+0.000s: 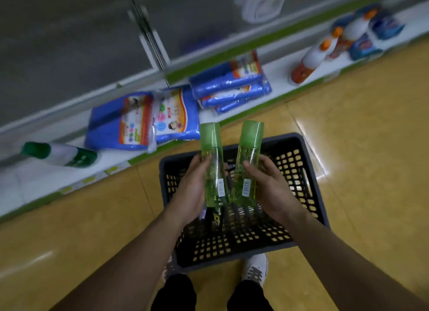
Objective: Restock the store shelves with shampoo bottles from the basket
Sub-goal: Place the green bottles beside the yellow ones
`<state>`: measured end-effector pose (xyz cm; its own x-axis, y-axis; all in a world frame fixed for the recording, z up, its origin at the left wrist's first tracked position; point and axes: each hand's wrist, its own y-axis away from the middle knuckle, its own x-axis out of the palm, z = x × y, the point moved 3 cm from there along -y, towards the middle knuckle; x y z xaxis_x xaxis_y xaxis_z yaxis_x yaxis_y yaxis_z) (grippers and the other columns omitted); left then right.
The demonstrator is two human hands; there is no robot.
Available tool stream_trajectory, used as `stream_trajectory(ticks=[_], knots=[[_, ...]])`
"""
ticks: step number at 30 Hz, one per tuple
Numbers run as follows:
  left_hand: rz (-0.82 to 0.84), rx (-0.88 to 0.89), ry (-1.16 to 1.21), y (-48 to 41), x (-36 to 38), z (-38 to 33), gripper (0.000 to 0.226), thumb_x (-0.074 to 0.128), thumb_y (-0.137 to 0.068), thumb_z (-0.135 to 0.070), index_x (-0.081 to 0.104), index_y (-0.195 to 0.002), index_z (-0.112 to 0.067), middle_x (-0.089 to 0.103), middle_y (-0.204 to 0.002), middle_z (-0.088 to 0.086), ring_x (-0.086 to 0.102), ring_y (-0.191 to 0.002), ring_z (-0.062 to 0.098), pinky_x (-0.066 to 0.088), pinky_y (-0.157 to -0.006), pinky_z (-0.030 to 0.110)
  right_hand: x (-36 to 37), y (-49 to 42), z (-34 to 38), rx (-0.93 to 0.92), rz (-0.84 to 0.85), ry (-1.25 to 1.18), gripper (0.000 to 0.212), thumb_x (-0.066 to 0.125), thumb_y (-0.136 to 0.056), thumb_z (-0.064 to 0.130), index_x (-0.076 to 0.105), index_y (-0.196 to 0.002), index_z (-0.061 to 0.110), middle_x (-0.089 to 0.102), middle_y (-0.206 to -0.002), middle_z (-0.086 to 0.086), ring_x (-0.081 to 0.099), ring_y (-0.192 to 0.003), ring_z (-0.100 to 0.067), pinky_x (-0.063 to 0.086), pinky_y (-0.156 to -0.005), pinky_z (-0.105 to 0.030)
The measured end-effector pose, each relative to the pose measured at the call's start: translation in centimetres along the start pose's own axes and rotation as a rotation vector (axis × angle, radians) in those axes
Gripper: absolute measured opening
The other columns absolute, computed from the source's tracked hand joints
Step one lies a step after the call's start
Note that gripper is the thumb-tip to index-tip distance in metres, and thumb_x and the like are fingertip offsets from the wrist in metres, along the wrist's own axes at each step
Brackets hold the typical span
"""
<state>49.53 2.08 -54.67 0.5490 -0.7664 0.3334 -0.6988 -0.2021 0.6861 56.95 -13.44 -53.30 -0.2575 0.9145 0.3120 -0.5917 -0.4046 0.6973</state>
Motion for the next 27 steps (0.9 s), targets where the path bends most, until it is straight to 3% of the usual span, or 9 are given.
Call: stream_trajectory(ticks=[4,7,8,12,14,16,19,22,27], knots=[[0.000,0.052,0.044,4.8,-0.2,-5.4,0.028,0.048,-0.103,-0.040,0.056,-0.127,-0.027,0.065,-0.132,0.011,0.062,-0.121,0.025,0.047,-0.104,0.049,4.9,5.0,4.3,-0.078,-0.025,0.035,0.041,0.073,-0.085,0.023,0.064,-0.122,0.010,0.067,-0.120,-0.021,0.065,-0.110,-0.041,0.052,-0.095,-0.061],[-0.006,0.081,0.060,8.5,-1.1,-9.1,0.088,0.072,-0.078,-0.063,0.036,-0.151,-0.029,0.044,-0.155,0.004,0.043,-0.141,0.025,0.031,-0.117,0.052,8.8,9.0,7.4,-0.132,0.012,0.062,0.049,0.078,-0.082,0.033,0.065,-0.125,0.014,0.068,-0.126,-0.014,0.063,-0.120,-0.035,0.046,-0.103,-0.062],[0.008,0.102,0.051,9.9,-1.2,-10.6,0.092,0.074,-0.075,-0.064,0.037,-0.151,-0.031,0.042,-0.156,0.002,0.039,-0.144,0.026,0.028,-0.118,0.053,10.0,10.2,8.4,-0.147,0.025,0.070,0.049,0.078,-0.082,0.034,0.065,-0.125,0.015,0.070,-0.125,-0.009,0.063,-0.121,-0.029,0.046,-0.106,-0.057],[0.029,0.192,0.032,16.3,-0.8,-17.5,0.043,0.052,-0.100,-0.029,0.051,-0.142,-0.022,0.055,-0.146,0.002,0.050,-0.136,0.017,0.037,-0.114,0.041,15.4,14.6,12.2,-0.229,0.072,0.108,0.034,0.069,-0.091,0.024,0.065,-0.123,0.015,0.074,-0.116,0.002,0.068,-0.114,-0.015,0.051,-0.103,-0.038],[0.029,0.266,0.012,19.4,-1.1,-20.6,0.044,0.058,-0.093,-0.027,0.057,-0.137,-0.023,0.058,-0.142,0.002,0.052,-0.134,0.018,0.037,-0.114,0.043,18.4,16.7,14.3,-0.257,0.112,0.142,0.015,0.060,-0.097,0.013,0.066,-0.108,0.022,0.078,-0.095,0.014,0.072,-0.094,-0.001,0.056,-0.080,-0.018],[-0.017,0.340,0.000,22.5,-1.2,-23.3,0.050,0.061,-0.088,-0.032,0.057,-0.137,-0.025,0.055,-0.146,0.002,0.047,-0.138,0.018,0.033,-0.116,0.045,21.3,18.8,16.4,-0.296,0.159,0.178,0.020,0.057,-0.099,0.009,0.062,-0.100,0.028,0.074,-0.081,0.025,0.068,-0.077,0.012,0.050,-0.064,-0.006],[-0.083,0.410,0.040,26.6,-1.7,-26.0,0.041,0.052,-0.098,-0.025,0.057,-0.138,-0.018,0.058,-0.143,0.005,0.050,-0.136,0.019,0.033,-0.116,0.044,25.2,21.0,18.5,-0.353,0.217,0.270,0.019,0.062,-0.096,0.018,0.064,-0.108,0.032,0.074,-0.097,0.026,0.066,-0.094,0.013,0.048,-0.078,-0.007],[-0.091,0.474,0.082,30.5,-1.9,-27.7,0.040,0.050,-0.101,-0.022,0.054,-0.140,-0.018,0.061,-0.140,0.000,0.051,-0.135,0.016,0.031,-0.117,0.043,28.1,22.9,19.7,-0.396,0.291,0.305,0.039,0.067,-0.092,0.030,0.060,-0.131,0.030,0.069,-0.125,0.014,0.061,-0.117,0.003,0.046,-0.094,-0.014],[-0.194,0.535,0.155,34.9,-3.3,-29.1,0.066,0.070,-0.086,-0.042,0.049,-0.145,-0.022,0.058,-0.143,-0.004,0.048,-0.137,0.013,0.029,-0.119,0.044,32.0,26.5,21.1,-0.447,0.417,0.386,0.019,0.060,-0.097,0.021,0.060,-0.108,0.037,0.074,-0.100,0.024,0.064,-0.094,0.016,0.049,-0.076,-0.004]])
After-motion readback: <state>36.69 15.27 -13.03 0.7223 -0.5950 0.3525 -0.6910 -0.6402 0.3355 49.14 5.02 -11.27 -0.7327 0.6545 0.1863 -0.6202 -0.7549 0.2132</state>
